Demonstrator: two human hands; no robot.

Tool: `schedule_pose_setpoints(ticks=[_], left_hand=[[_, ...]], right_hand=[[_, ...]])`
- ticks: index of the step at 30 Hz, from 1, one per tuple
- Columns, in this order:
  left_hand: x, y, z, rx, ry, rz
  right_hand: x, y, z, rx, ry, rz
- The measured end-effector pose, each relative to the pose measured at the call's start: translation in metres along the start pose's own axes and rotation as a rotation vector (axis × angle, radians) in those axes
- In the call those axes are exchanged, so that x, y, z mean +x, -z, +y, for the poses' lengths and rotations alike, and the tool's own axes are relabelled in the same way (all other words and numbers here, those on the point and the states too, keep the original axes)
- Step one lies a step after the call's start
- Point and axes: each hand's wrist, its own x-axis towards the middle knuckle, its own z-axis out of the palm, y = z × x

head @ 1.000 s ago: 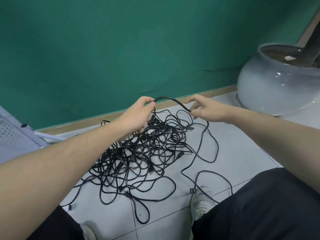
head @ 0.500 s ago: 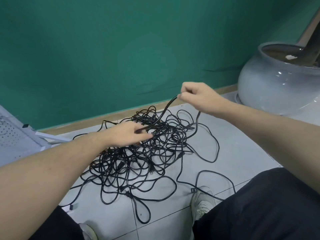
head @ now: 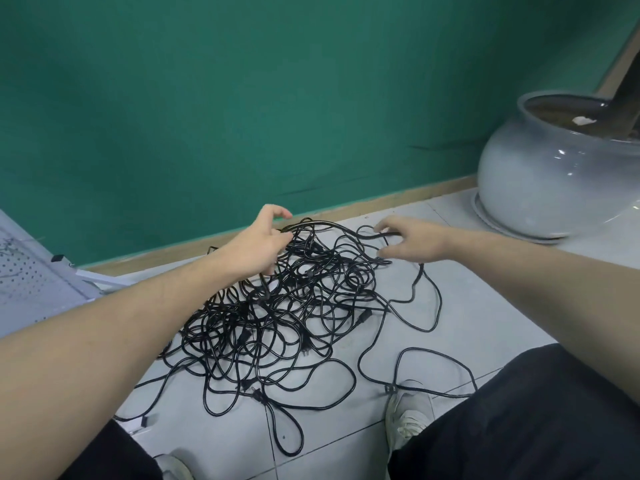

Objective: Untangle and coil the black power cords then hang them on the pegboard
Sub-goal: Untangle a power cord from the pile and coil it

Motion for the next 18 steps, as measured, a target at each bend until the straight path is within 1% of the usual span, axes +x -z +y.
schedule_pose_setpoints(ticks=[2, 4, 7, 9, 11, 14, 18], left_hand=[[-0.003, -0.008, 0.016, -0.149, 0.005, -0.034], [-0.006, -0.015, 0.030, -0.249, 0.009, -0.033], [-0.006, -0.018, 0.035, -0.220, -0.002, -0.021], [-0.007, -0.019, 0.032, -0.212, -0.042, -0.062], [-0.009, -0.019, 0.025, -0.193, -0.093, -0.137], [-0.014, -0.019, 0.008, -0.089, -0.127, -0.229], [-0.015, -0.009, -0.008, 0.027, -0.159, -0.197]], right_hand=[[-0.002, -0.002, -0.018, -0.024, 0.128, 0.017], [-0.006, -0.002, -0.040, 0.095, 0.240, 0.030], [-0.012, -0.005, -0.068, 0.286, 0.339, 0.016], [-0.014, -0.004, -0.077, 0.273, 0.372, 0.041], [-0.018, 0.000, -0.080, 0.254, 0.398, 0.103], [-0.023, 0.009, -0.077, 0.376, 0.414, 0.194], [-0.023, 0.025, -0.056, 0.644, 0.282, 0.258]])
